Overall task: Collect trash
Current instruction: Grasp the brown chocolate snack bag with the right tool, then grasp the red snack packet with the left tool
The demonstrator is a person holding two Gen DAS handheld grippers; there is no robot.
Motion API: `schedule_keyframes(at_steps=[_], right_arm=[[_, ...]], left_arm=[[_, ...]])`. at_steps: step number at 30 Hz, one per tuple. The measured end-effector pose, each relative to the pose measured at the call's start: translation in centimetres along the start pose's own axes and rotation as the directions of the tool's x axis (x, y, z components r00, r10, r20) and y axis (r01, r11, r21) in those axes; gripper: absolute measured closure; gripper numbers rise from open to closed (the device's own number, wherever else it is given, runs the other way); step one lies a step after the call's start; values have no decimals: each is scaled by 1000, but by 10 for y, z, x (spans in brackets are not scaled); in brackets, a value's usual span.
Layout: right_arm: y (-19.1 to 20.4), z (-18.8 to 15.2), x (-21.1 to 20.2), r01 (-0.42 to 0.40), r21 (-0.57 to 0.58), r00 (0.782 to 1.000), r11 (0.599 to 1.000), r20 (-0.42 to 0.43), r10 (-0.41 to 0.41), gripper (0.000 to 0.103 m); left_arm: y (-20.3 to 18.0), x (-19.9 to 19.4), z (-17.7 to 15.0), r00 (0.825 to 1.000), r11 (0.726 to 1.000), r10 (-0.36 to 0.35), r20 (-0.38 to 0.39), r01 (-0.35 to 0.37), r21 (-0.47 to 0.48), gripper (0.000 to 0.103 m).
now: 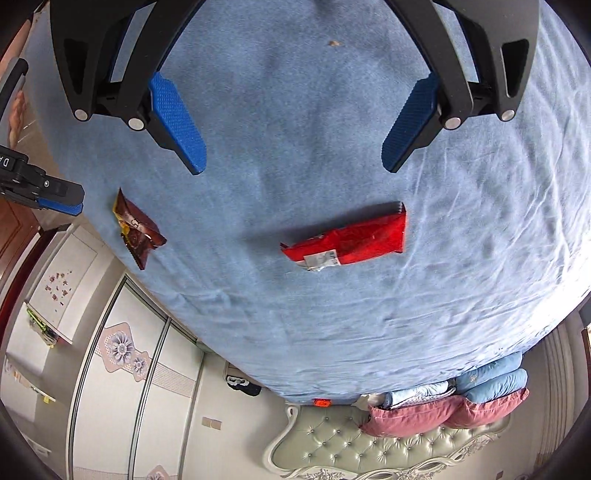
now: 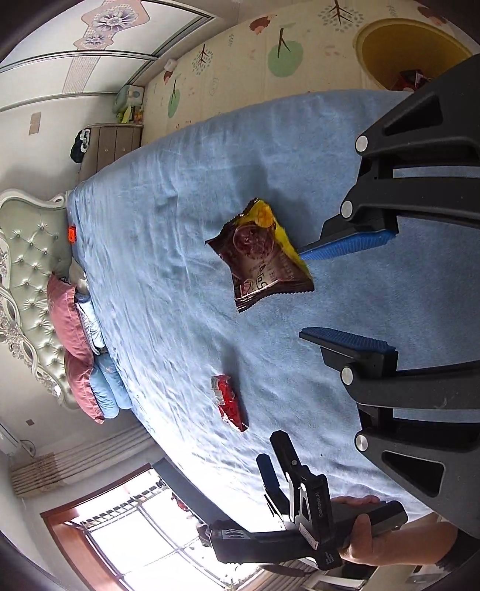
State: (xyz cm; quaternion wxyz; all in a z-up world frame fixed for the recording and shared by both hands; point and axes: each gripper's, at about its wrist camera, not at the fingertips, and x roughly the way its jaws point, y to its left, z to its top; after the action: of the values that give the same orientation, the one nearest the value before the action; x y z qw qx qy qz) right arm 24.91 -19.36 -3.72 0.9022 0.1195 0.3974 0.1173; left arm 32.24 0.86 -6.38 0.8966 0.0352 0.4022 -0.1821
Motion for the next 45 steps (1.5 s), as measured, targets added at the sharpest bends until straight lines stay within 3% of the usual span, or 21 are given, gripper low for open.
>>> schedule_keyframes(at_steps=[4, 8, 16, 18, 23, 28, 32, 35, 36, 37, 43, 45], right_arm=[[21, 9, 21, 97, -71, 995, 993, -11, -98, 65], [35, 15, 44, 223, -141, 974, 964, -4, -226, 65], [26, 22, 81, 298, -145, 951, 944, -46, -307, 65], [21, 22, 86, 302, -126, 948, 945, -59, -311, 80], [8, 22, 83, 252, -53, 966, 966, -50, -255, 91], [5, 26, 72, 95, 36, 995, 995, -44, -94, 93], [13, 26, 72, 3, 60, 998, 998, -56, 0, 93], [17, 25, 76, -10, 60, 998, 998, -63, 14, 93], [18, 24, 77, -10, 59, 998, 998, -64, 14, 93], [19, 23, 79, -12, 60, 998, 998, -67, 16, 93], [14, 18, 84, -30, 76, 997, 997, -75, 36, 93], [16, 17, 83, -26, 66, 997, 997, -70, 31, 93]], left_arm=[[19, 7, 4, 1000, 1000, 3, 2, -3, 7, 8], [33, 14, 10, 1000, 1000, 9, -2, -9, 27, 8], [55, 24, 27, 1000, 996, 3, 8, -3, 92, 8], [59, 29, 30, 1000, 994, 5, 8, -6, 107, 8], [62, 45, 37, 1000, 987, -13, -18, 16, 159, 8], [55, 60, 48, 999, 968, -36, -35, 43, 249, 8], [54, 73, 58, 998, 959, -52, -40, 61, 277, 8], [52, 85, 62, 997, 956, -64, -52, 76, 283, 9], [51, 89, 62, 996, 957, -67, -56, 80, 279, 13], [51, 93, 62, 995, 959, -71, -69, 87, 271, 27], [54, 90, 56, 994, 972, -85, -62, 97, 216, 37], [52, 84, 52, 994, 973, -96, -53, 104, 208, 63]])
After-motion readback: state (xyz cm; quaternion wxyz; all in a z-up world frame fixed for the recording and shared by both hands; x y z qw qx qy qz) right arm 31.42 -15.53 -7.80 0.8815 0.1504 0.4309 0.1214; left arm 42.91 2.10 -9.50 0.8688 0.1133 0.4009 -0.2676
